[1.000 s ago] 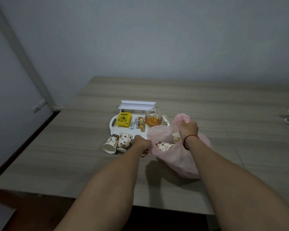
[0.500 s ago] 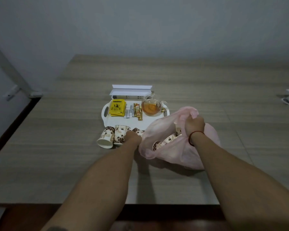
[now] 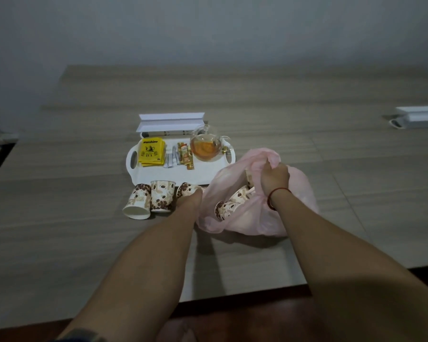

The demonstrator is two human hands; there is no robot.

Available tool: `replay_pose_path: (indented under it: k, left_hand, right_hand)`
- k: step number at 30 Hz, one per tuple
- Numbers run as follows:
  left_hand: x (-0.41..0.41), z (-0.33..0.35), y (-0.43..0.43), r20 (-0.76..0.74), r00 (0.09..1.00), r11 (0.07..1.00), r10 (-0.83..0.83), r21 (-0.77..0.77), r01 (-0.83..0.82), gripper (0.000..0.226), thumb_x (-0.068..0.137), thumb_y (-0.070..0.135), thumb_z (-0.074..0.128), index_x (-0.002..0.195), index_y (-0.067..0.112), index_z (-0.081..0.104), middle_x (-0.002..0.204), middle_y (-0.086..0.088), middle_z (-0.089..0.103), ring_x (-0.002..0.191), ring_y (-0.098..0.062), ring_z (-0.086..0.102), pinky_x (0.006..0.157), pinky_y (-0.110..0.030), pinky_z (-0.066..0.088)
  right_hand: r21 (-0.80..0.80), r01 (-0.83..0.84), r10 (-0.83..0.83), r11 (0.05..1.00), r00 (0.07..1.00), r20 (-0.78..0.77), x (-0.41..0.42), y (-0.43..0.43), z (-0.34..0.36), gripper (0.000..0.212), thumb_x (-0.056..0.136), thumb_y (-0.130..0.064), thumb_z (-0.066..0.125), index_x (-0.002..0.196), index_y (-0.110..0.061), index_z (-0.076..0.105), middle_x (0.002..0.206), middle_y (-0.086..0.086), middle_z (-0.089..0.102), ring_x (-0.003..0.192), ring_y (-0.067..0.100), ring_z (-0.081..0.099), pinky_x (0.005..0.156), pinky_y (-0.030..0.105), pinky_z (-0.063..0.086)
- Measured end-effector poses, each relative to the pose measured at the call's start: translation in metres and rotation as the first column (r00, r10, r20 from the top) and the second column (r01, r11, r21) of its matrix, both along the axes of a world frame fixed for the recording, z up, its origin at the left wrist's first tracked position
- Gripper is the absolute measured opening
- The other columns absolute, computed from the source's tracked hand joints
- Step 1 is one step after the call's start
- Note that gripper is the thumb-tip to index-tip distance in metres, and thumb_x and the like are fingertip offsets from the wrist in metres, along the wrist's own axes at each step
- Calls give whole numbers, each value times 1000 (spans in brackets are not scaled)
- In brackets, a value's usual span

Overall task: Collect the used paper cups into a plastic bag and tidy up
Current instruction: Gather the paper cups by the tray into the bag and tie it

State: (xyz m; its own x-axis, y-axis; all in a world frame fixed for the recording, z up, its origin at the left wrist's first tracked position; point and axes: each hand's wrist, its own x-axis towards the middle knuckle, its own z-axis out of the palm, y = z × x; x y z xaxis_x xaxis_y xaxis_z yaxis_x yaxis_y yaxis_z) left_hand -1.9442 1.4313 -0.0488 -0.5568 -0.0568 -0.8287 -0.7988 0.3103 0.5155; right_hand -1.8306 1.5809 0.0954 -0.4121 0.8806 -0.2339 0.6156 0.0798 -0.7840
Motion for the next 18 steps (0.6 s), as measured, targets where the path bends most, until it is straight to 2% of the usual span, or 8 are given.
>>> replay_pose_path:
  k: [2,4,7,10,13,16,18]
  left_hand:
    - [14,35,-3,-34,999,1000,6,31,-5,61,69,42,71,110,4,48,104,-9,62,95,-33,65,87,-47,56]
    - [6,19,-2,-36,999,999,-1,39,2,64,64,40,70,115,6,54,105,-9,66,91,-31,67,84,-46,57]
    - [13,29,-4,-78,995,997,69,29,-67,87,47,53,70,119,7,53,114,-10,65,96,-34,66,87,-45,55]
    - [29,64,-5,-193,977,996,90,-8,-94,84,68,55,67,132,4,50,128,-13,61,113,-35,61,96,-42,51]
    - [30,87,-5,-420,904,997,74,0,-81,80,79,53,64,139,4,44,137,-14,54,124,-35,54,101,-43,46]
    - [30,114,-9,-607,795,984,4,143,103,55,82,46,61,119,6,60,117,-11,64,110,-33,61,89,-43,51]
    - [31,129,-8,-619,785,942,-26,248,227,37,86,44,56,96,9,63,100,-12,67,96,-32,65,77,-43,55]
  right_hand:
    - [-4,-5,5,1000,1000,3,2,-2,-1,42,100,-25,36,122,5,57,125,25,60,117,39,56,92,35,44]
    - [-7,-6,6,1000,1000,-2,4,-3,0,42,100,-25,37,120,6,58,123,25,61,115,39,57,91,35,45]
    - [-6,-8,8,1000,1000,-13,5,-2,0,43,100,-26,37,119,6,58,122,26,61,114,39,58,91,36,46]
    - [-16,-15,15,1000,1000,-17,7,-2,3,43,100,-26,37,120,6,57,122,26,61,114,40,57,92,37,46]
    - [-20,-16,15,1000,1000,-15,12,-3,9,43,100,-27,38,121,6,56,125,26,59,117,41,55,96,39,44]
    - [-51,-5,3,999,999,-40,15,-2,19,40,99,-24,40,122,4,56,126,25,60,117,39,56,95,38,45]
    - [-61,-11,8,998,998,-59,14,-1,28,36,97,-18,42,121,4,57,125,24,61,116,38,58,91,37,46]
